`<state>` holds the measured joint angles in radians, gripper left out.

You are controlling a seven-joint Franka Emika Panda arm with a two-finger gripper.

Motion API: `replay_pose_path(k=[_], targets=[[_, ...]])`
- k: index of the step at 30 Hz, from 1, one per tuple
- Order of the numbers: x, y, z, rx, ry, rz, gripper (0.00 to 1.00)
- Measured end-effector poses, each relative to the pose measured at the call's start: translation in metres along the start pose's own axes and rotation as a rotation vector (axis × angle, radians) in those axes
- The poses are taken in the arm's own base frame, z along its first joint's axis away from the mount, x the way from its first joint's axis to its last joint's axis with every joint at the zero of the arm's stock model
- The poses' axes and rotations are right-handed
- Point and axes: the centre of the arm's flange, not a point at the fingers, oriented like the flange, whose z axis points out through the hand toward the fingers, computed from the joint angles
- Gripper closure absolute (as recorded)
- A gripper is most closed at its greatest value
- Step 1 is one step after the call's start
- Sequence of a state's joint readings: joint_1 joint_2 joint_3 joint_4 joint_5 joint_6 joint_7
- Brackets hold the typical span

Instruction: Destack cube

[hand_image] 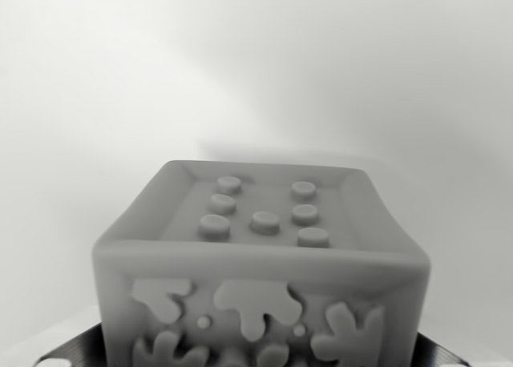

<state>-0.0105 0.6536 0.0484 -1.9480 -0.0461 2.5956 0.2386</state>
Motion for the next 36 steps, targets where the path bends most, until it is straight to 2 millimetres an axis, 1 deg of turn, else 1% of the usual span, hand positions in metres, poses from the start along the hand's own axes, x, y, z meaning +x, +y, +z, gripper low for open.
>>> replay_pose_path(k=[9, 14, 19, 20, 36], targets=[[0.0, 0.0, 0.017, -0.001, -0.001, 0.0, 1.0], [0.0, 0.0, 0.022, -0.001, 0.0, -0.001, 1.0], [0.001, 0.0, 0.022, -0.001, 0.002, -0.001, 1.0], [0.001, 0.0, 0.022, -0.001, 0.002, -0.001, 0.0], [0.0, 0.0, 0.024, -0.001, 0.001, -0.001, 0.0]])
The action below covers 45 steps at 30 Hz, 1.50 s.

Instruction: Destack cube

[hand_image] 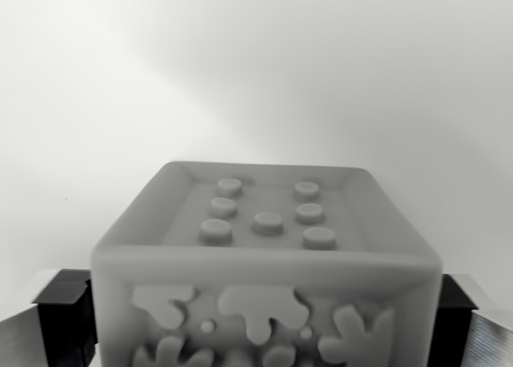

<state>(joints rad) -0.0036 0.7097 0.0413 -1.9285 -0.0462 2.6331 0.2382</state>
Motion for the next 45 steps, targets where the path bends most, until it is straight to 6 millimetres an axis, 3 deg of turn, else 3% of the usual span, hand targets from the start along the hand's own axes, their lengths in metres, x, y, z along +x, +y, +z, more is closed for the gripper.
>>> replay_pose_path(k=[24, 45], targets=[[0.001, 0.0, -0.003, 0.0, 0.002, 0.0, 0.0], [0.001, -0.001, -0.056, -0.004, 0.006, -0.001, 0.0]])
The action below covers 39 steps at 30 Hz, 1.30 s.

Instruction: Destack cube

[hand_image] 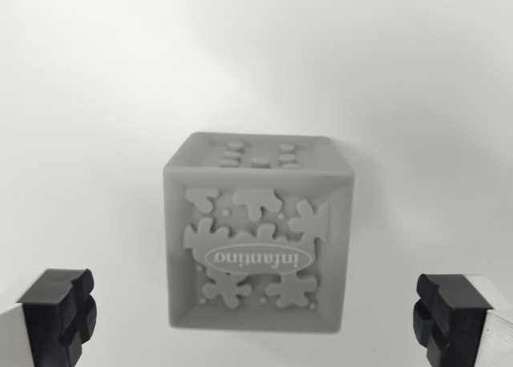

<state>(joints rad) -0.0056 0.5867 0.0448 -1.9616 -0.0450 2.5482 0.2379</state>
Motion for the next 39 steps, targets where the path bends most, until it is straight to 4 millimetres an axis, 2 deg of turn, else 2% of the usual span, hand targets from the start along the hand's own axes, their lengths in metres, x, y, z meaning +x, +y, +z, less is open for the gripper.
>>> replay_pose_path(k=[39], targets=[[0.0, 0.001, -0.162, -0.003, 0.003, -0.002, 0.0]])
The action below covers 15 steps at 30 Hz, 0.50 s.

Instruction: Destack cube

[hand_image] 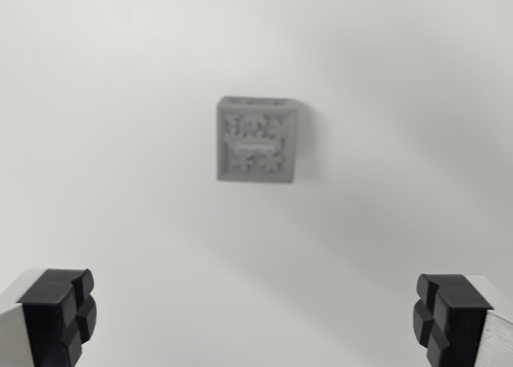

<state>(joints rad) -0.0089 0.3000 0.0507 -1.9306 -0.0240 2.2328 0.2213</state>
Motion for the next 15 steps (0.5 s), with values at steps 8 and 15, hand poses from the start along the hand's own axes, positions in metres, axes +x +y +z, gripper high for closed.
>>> replay_pose_path(k=[8, 15], targets=[[0.0, 0.0, -0.028, 0.0, 0.0, -0.001, 0.0], [0.001, 0.0, -0.049, 0.0, 0.0, -0.001, 0.0]])
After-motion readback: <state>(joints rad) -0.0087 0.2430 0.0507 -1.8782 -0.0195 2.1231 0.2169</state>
